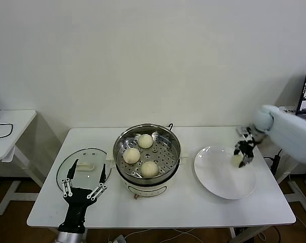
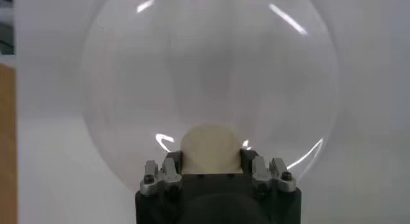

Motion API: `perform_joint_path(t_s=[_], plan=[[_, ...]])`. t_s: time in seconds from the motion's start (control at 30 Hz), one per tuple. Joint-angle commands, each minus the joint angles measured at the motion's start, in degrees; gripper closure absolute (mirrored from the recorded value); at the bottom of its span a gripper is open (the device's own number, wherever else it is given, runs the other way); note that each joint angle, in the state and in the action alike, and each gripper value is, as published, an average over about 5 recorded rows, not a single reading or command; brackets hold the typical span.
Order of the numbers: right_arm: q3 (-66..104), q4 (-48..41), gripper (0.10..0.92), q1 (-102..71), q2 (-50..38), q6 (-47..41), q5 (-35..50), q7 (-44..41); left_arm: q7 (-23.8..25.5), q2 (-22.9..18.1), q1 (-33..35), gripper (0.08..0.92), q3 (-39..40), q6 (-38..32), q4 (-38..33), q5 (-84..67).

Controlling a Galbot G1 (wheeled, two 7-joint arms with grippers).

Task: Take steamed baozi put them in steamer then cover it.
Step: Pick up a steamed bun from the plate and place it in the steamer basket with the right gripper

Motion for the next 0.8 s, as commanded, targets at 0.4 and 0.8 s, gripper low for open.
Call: perform_joint_path(t_s=[0.4,0.8], plan=[[-15.64,16.8,0.406,25.75,20.72,-10.96,27.23,0.93,-0.06,0.28,-0.26,0.177,0.35,-0.14,-0.44,0.0],[-15.23,8.22,0.406,16.36,30.79,-12.66,25.07,5.51,-0.19,0.02,-0.25,0.177,-0.18,-0.05,-0.48,-0.11]])
